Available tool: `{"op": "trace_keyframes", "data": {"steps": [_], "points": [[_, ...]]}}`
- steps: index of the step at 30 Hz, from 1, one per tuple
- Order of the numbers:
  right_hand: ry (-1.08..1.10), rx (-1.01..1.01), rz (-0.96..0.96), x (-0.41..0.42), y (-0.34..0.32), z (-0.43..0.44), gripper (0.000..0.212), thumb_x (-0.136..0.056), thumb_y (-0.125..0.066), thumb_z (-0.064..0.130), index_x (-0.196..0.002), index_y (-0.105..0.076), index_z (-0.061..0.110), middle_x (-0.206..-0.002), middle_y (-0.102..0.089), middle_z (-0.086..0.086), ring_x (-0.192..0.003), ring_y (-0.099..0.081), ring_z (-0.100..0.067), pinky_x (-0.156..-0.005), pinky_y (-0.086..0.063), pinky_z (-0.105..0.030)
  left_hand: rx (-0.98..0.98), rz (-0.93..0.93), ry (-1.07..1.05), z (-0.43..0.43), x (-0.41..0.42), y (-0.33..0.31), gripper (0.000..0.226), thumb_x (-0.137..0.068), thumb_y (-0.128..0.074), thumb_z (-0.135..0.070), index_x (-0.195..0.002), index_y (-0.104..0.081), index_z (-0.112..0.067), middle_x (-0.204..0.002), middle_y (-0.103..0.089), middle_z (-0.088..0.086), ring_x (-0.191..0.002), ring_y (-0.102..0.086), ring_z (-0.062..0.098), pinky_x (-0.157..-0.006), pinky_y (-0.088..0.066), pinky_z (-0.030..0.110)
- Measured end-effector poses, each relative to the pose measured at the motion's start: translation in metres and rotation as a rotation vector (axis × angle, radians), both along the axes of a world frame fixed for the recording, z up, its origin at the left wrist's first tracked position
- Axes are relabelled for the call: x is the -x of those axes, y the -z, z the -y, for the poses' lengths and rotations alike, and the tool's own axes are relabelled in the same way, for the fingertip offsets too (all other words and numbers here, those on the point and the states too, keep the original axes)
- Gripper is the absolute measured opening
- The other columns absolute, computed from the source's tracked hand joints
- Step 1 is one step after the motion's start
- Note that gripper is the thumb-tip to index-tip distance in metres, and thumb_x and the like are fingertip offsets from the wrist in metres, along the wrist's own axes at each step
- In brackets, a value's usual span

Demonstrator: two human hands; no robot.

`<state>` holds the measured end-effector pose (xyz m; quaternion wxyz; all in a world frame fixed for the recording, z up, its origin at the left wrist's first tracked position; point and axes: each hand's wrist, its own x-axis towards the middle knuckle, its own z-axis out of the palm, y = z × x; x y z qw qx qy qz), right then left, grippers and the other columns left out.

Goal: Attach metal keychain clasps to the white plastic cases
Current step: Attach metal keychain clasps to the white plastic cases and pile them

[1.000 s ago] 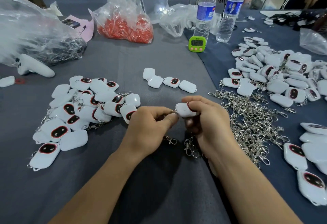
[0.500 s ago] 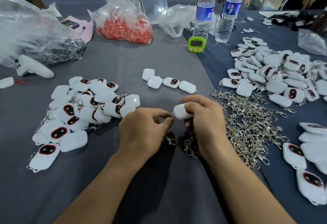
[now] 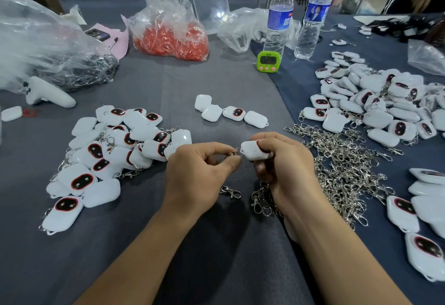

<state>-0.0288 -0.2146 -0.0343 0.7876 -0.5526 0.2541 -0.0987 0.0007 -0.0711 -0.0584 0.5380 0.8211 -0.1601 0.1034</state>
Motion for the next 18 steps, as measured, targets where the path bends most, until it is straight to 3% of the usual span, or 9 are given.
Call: {"op": "trace_keyframes", "data": {"steps": [4,8,10,12,16,18], "points": [[-0.017,0.146,0.034,-0.002,0.008,0.000,0.014,-0.087,-0.059,0.004,-0.086,-0.071,0.011,-0.061,-0.064,-0.004,-0.042,-0.046,-0.015,-0.040,-0.036,-0.020,0.017,0.011,-0.057,-0.002,-0.001,-0.004,0.016,-0.080,-0.081,-0.030,-0.068,-0.073,-0.039,-0.044,-0.045,-0.016,-0.042,-0.039,0.003,-0.046,-0.028,0.011],[-0.027,0.604,0.003,-0.002,0.017,0.000,0.012,-0.084,-0.064,0.019,-0.089,-0.074,0.025,-0.067,-0.071,0.005,-0.055,-0.059,-0.013,-0.063,-0.052,-0.034,-0.142,0.100,-0.373,-0.022,-0.014,-0.013,0.007,-0.081,-0.067,-0.042,-0.080,-0.071,-0.037,-0.056,-0.060,-0.014,-0.057,-0.056,0.008,-0.057,-0.042,0.027],[-0.066,0.761,0.000,-0.001,0.019,-0.001,0.014,-0.087,-0.066,0.018,-0.088,-0.075,0.029,-0.069,-0.071,0.014,-0.060,-0.060,-0.003,-0.066,-0.050,-0.024,-0.220,0.114,-0.531,-0.037,-0.025,-0.015,0.012,-0.085,-0.063,-0.039,-0.077,-0.071,-0.032,-0.058,-0.064,-0.010,-0.067,-0.061,0.019,-0.063,-0.043,0.032],[-0.104,0.854,0.009,0.000,0.019,-0.005,0.016,-0.087,-0.067,0.016,-0.086,-0.075,0.030,-0.069,-0.070,0.021,-0.060,-0.060,0.003,-0.059,-0.041,-0.009,-0.272,0.085,-0.654,-0.051,-0.035,-0.015,0.015,-0.087,-0.062,-0.035,-0.091,-0.076,-0.030,-0.073,-0.071,-0.004,-0.082,-0.065,0.029,-0.070,-0.043,0.034],[-0.145,0.933,0.012,0.002,0.015,-0.007,0.020,-0.087,-0.065,0.012,-0.086,-0.076,0.028,-0.072,-0.068,0.027,-0.061,-0.060,0.005,-0.058,-0.040,-0.007,-0.320,0.033,-0.739,-0.059,-0.039,-0.014,0.038,-0.081,-0.060,-0.021,-0.116,-0.073,-0.029,-0.083,-0.068,-0.002,-0.093,-0.060,0.034,-0.084,-0.046,0.043],[-0.143,0.962,-0.011,0.003,0.011,-0.005,0.022,-0.087,-0.063,0.012,-0.086,-0.077,0.029,-0.069,-0.068,0.024,-0.060,-0.058,0.003,-0.059,-0.040,-0.010,-0.434,0.143,-0.684,-0.055,-0.037,-0.013,0.044,-0.078,-0.064,-0.017,-0.120,-0.072,-0.024,-0.097,-0.069,0.007,-0.096,-0.056,0.038,-0.087,-0.044,0.047]]}}
